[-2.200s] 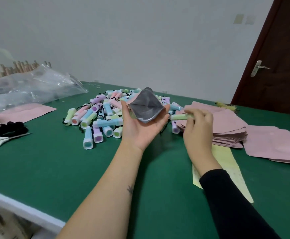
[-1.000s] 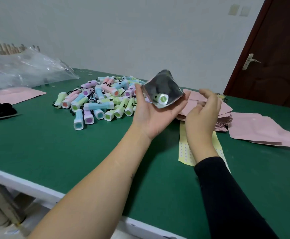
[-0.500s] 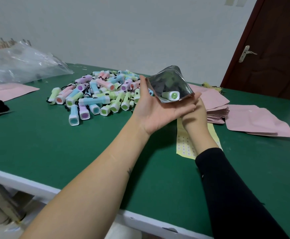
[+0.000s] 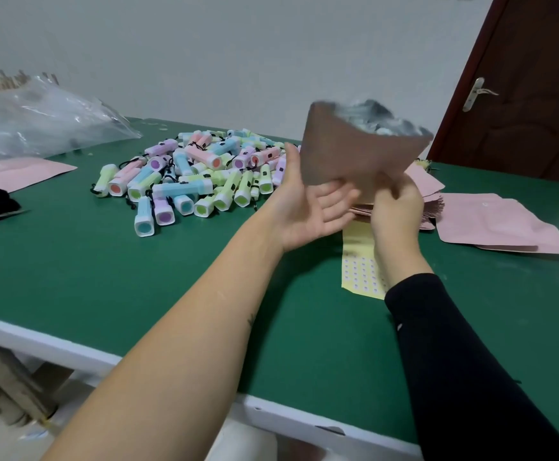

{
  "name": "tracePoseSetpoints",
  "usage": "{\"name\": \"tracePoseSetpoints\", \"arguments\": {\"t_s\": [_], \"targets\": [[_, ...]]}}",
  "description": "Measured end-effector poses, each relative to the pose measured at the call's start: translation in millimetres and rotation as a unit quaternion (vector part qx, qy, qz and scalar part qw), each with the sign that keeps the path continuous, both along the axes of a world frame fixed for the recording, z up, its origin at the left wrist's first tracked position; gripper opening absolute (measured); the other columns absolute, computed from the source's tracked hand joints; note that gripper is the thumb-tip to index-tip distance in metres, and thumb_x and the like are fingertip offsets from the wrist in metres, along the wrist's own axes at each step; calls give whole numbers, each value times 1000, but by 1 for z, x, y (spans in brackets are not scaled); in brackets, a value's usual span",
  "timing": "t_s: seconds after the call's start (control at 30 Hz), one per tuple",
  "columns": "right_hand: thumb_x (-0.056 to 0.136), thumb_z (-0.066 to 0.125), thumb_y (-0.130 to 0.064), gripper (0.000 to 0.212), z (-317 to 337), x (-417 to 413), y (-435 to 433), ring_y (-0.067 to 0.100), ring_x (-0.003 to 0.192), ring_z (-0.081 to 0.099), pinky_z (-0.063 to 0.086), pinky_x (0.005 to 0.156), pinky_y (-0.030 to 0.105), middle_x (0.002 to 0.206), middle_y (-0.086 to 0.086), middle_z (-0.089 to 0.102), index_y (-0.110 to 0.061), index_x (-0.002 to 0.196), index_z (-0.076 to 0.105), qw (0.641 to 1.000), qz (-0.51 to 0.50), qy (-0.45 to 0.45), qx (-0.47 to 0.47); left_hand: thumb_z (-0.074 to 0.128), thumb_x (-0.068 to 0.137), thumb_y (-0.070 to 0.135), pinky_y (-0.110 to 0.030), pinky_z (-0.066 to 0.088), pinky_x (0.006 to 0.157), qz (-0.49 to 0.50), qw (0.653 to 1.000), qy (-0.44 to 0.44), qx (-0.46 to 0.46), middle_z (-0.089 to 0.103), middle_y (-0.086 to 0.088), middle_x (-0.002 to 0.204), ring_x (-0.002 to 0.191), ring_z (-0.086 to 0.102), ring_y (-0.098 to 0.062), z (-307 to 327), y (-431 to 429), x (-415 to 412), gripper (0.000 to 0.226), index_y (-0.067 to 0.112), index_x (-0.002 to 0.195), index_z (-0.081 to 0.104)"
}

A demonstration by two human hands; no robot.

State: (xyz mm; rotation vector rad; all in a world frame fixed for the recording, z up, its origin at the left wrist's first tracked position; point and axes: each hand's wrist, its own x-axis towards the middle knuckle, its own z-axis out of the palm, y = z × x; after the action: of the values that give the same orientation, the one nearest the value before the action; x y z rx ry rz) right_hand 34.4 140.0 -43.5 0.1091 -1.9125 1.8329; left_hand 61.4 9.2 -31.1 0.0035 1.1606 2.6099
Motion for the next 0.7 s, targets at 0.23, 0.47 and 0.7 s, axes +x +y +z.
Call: {"name": "tracePoseSetpoints", "arguments": {"t_s": [0.23, 0.47, 0.7], "targets": [[101, 48, -18, 19, 2, -3, 2, 8, 73, 52, 39, 66, 7, 88, 2, 62, -4, 101, 62, 999, 26, 23, -33, 69, 90, 31, -31, 41, 97, 234, 908, 82, -339, 48, 1, 142, 124, 53, -18, -19, -14, -11, 67, 17, 146, 36], [92, 60, -13, 5, 4, 0, 6, 20, 87, 65, 53, 79, 33, 96, 0, 70, -12, 93, 65, 989, 104, -22, -101, 62, 94, 23, -31, 52, 68, 250, 887, 121, -368, 72, -1, 104, 90, 67, -23, -21, -16, -7, 18, 12, 108, 66], [85, 71, -11, 16, -2, -1, 8, 11, 80, 73, 58, 65, 23, 93, -4, 76, -20, 99, 67, 981, 162, -78, -67, 73, 87, 29, -23, 51, 61, 228, 923, 88, -296, 74, 3, 105, 86, 70, -17, -20, -16, -8, 32, 17, 116, 65]]}}
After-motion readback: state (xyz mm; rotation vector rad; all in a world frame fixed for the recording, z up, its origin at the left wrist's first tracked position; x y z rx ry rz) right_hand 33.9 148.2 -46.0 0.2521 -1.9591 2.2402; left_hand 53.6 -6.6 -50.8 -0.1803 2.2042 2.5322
